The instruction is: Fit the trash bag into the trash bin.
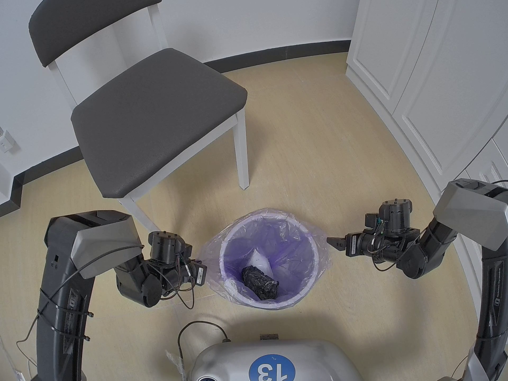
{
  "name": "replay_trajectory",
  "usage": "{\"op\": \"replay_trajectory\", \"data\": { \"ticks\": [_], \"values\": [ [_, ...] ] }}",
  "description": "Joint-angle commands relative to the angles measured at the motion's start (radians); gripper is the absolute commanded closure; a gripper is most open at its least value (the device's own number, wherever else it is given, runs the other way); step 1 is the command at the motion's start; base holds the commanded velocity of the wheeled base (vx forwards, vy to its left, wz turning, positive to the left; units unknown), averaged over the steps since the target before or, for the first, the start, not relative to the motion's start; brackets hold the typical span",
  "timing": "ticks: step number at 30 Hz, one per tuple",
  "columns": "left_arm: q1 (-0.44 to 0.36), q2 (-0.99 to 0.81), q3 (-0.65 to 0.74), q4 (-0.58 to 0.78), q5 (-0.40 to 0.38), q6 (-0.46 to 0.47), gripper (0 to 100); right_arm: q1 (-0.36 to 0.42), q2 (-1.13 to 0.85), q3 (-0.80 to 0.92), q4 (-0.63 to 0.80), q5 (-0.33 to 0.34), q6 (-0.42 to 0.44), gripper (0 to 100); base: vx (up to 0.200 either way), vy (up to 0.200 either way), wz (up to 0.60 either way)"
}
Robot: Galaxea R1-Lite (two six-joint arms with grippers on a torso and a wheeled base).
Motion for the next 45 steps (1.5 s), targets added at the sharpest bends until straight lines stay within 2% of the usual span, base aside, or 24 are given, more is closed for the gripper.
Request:
{"op": "replay_trajectory", "data": {
  "ticks": [1, 7, 10, 15, 19, 23, 24, 25, 34, 35, 45],
  "values": [
    [-0.008, 0.012, -0.043, 0.011, -0.001, -0.001, 100, -0.002, 0.022, -0.024, -0.006, 0.007, 0.008, 0, 0.000, 0.000, 0.00],
    [-0.018, -0.040, 0.002, 0.004, -0.001, -0.003, 100, 0.005, 0.016, -0.029, -0.002, 0.047, 0.085, 0, 0.000, 0.000, 0.00],
    [-0.031, -0.054, 0.020, -0.001, -0.001, -0.003, 100, 0.018, 0.012, -0.009, -0.008, 0.099, 0.139, 0, 0.000, 0.000, 0.00],
    [-0.041, -0.054, 0.020, -0.001, 0.004, -0.004, 100, 0.025, 0.033, -0.016, -0.017, 0.136, 0.208, 0, 0.000, 0.000, 0.00],
    [-0.044, -0.056, 0.025, -0.002, 0.010, -0.006, 100, 0.030, 0.065, -0.015, -0.109, 0.192, 0.287, 0, 0.000, 0.000, 0.00],
    [-0.047, -0.056, 0.028, -0.002, 0.010, -0.006, 100, 0.033, 0.091, -0.021, -0.175, 0.194, 0.343, 0, 0.000, 0.000, 0.00],
    [-0.051, -0.057, 0.028, -0.002, 0.012, -0.006, 100, 0.045, 0.104, -0.019, -0.218, 0.197, 0.393, 0, 0.000, 0.000, 0.00],
    [-0.053, -0.059, 0.029, -0.002, 0.012, -0.006, 100, 0.051, 0.110, -0.018, -0.232, 0.199, 0.409, 0, 0.000, 0.000, 0.00],
    [-0.061, -0.072, 0.048, -0.004, 0.013, -0.007, 100, 0.059, 0.133, -0.019, -0.255, 0.203, 0.427, 0, 0.000, 0.000, 0.00],
    [-0.061, -0.072, 0.046, -0.004, 0.015, -0.006, 100, 0.059, 0.136, -0.019, -0.273, 0.205, 0.433, 100, 0.000, 0.000, 0.00],
    [-0.062, -0.091, 0.055, -0.002, 0.022, -0.006, 100, 0.050, 0.110, -0.009, -0.316, 0.214, 0.475, 100, 0.000, 0.000, 0.00]
  ]
}}
